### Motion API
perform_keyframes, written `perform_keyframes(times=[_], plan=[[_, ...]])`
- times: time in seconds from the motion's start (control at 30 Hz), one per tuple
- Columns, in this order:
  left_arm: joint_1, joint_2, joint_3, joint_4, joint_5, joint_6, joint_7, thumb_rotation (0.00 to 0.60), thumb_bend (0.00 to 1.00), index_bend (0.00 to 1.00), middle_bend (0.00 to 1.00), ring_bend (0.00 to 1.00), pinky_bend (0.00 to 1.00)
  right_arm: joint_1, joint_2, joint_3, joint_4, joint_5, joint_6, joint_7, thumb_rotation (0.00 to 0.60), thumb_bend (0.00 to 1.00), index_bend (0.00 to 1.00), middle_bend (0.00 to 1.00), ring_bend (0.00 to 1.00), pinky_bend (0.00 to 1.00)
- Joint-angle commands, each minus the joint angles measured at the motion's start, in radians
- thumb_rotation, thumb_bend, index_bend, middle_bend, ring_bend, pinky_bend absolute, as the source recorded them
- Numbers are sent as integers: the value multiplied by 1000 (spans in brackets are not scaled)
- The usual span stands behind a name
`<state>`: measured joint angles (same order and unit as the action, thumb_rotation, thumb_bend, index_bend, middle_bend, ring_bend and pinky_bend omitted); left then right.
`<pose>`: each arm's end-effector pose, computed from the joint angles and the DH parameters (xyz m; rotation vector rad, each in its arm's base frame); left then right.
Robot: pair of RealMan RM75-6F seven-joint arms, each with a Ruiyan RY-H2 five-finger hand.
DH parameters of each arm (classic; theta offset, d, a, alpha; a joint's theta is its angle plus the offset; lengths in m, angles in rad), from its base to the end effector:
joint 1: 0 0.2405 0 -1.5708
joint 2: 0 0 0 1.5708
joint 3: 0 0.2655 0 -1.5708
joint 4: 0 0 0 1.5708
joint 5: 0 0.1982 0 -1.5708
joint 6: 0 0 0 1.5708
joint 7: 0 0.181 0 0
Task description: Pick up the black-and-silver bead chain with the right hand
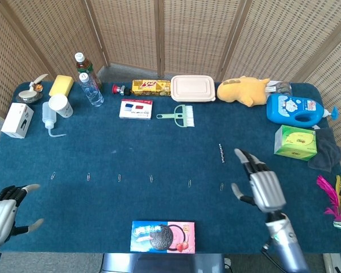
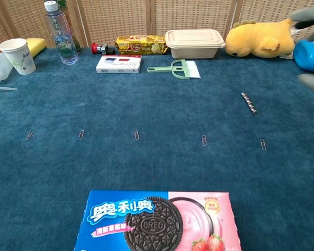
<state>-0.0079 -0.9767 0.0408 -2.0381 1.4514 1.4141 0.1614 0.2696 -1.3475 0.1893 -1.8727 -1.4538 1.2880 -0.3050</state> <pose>-0.2724 0.1709 0.1613 -1.3714 -1.1921 -0.8125 -0.1850 -0.2746 0.0857 1.5345 -0.9839 1.1639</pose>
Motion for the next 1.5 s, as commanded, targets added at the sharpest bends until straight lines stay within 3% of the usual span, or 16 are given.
perform_keyframes(times=[0.03,0.3,0.53,0.97,1.2,1.37,1.5], plan=[[-16,-11,-10,3,-17,-18,10,585,265,217,250,202,110,103,-84,63,27,126,-109,-82,502,396,25,142,198,295],[-37,-22,-20,4,-47,-40,29,588,265,217,250,202,110,216,-198,104,166,256,-169,-173,499,390,25,191,252,309],[-49,-28,-23,3,-61,-50,39,585,265,217,250,201,110,274,-265,91,288,297,-185,-237,496,386,1,206,270,370],[-54,-28,-17,3,-63,-50,39,585,265,217,250,202,110,331,-334,66,493,332,-171,-319,500,383,0,193,256,373],[-54,-28,-12,3,-56,-47,31,587,265,217,250,202,110,329,-326,55,482,367,-191,-299,497,382,14,193,256,372],[-53,-24,-9,6,-53,-46,22,587,265,217,250,203,110,335,-272,55,389,405,-243,-265,495,381,189,172,229,350],[-53,-25,-7,8,-49,-44,16,587,265,217,250,203,110,350,-239,43,330,439,-281,-283,478,381,265,132,193,306]])
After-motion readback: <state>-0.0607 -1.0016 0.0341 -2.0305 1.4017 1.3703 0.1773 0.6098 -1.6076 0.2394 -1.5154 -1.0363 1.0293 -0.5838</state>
